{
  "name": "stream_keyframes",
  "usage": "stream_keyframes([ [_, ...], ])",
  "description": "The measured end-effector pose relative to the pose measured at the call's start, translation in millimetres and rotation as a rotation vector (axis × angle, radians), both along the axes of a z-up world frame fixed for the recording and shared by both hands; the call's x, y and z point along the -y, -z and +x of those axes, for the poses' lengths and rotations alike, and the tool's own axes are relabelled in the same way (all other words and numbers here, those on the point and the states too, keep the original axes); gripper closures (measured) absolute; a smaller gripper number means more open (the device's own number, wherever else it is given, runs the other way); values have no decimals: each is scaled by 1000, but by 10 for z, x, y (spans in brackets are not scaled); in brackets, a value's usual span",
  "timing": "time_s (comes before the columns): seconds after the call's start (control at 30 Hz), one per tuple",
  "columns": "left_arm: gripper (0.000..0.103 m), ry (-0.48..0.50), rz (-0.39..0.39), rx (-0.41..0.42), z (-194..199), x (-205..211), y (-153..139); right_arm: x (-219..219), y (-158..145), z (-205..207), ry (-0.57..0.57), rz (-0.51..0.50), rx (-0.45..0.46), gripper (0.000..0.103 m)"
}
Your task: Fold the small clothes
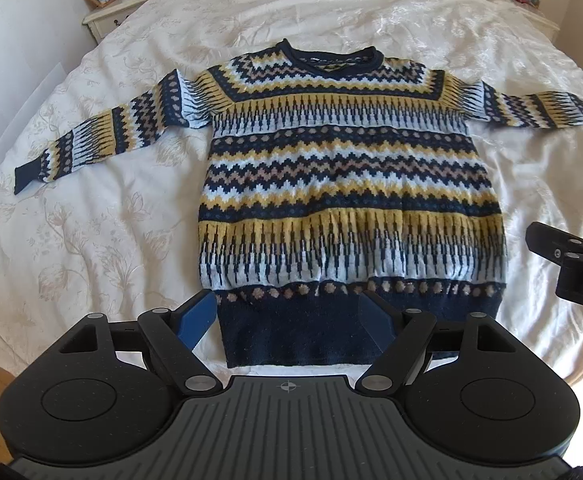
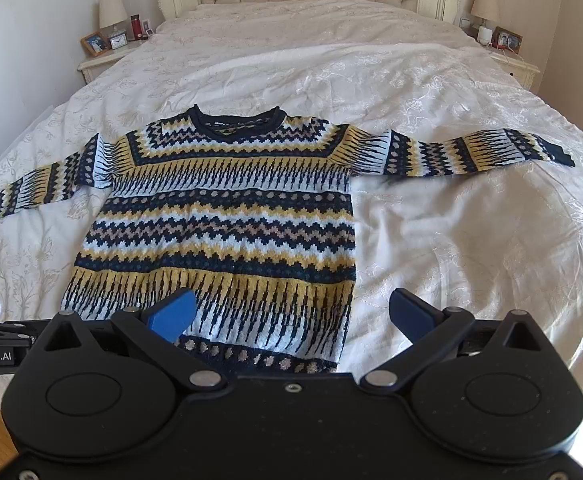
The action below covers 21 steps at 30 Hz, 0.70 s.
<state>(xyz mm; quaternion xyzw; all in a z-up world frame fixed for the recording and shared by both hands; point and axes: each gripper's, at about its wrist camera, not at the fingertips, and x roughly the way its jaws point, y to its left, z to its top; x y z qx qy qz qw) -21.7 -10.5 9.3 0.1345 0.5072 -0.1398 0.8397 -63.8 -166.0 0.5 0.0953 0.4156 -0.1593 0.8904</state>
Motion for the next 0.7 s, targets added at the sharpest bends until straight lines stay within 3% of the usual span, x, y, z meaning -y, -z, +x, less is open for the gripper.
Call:
stream_keyframes([
  [0.7,26,0,-37,13,-108,12,-28,-46,-60,-60,2,-10,1,1],
])
